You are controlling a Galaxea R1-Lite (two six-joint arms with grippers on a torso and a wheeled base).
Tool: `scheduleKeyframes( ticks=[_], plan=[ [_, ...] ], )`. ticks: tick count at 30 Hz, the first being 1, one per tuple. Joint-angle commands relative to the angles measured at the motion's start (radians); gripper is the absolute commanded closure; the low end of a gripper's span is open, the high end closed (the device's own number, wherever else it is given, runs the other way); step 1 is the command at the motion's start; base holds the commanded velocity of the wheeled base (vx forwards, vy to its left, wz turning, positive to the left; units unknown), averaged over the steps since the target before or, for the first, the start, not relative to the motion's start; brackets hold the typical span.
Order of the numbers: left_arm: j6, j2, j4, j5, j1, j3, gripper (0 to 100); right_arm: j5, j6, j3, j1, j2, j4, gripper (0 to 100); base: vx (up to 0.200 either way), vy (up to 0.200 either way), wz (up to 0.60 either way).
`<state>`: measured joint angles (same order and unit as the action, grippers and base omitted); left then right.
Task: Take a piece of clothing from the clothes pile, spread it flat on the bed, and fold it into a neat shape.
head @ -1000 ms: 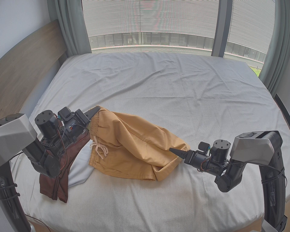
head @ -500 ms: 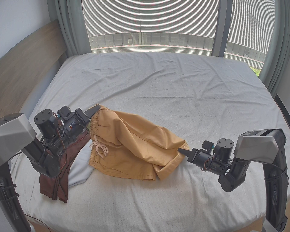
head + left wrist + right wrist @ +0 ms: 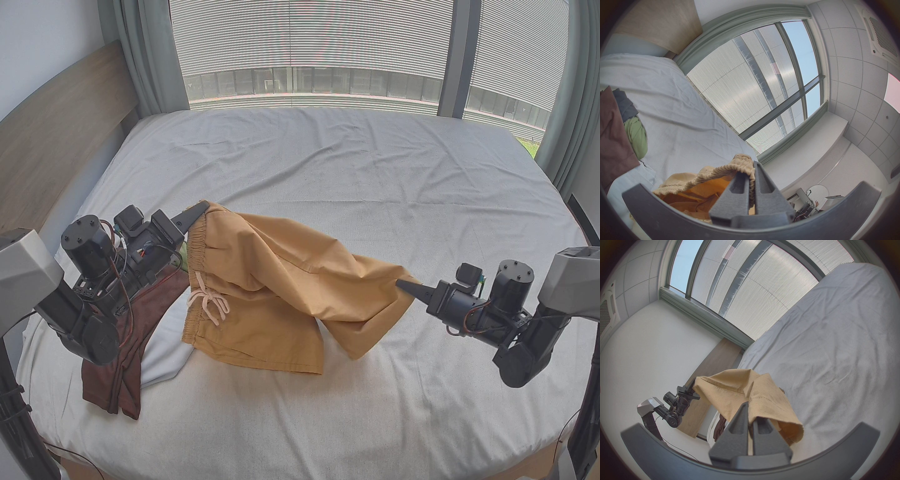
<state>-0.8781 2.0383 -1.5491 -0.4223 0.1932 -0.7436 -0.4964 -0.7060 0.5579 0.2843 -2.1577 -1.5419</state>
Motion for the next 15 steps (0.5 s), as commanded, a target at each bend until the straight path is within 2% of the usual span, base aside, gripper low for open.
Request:
scheduleKeyframes(
  ticks=[1,5,15],
  plan=[
    [-0.002,-0.059,0.0,0.0,0.011,0.001,100,-0.025,0.003,-0.032,-0.06,0.096,-0.001,100,0.0,0.0,0.0],
    [-0.004,-0.099,0.0,0.0,0.014,0.001,100,-0.068,0.006,-0.05,-0.097,0.113,0.0,100,0.0,0.0,0.0],
    [-0.007,-0.13,0.0,0.0,0.017,0.003,100,-0.114,0.02,-0.07,-0.163,0.16,0.0,100,0.0,0.0,0.0]
  ],
)
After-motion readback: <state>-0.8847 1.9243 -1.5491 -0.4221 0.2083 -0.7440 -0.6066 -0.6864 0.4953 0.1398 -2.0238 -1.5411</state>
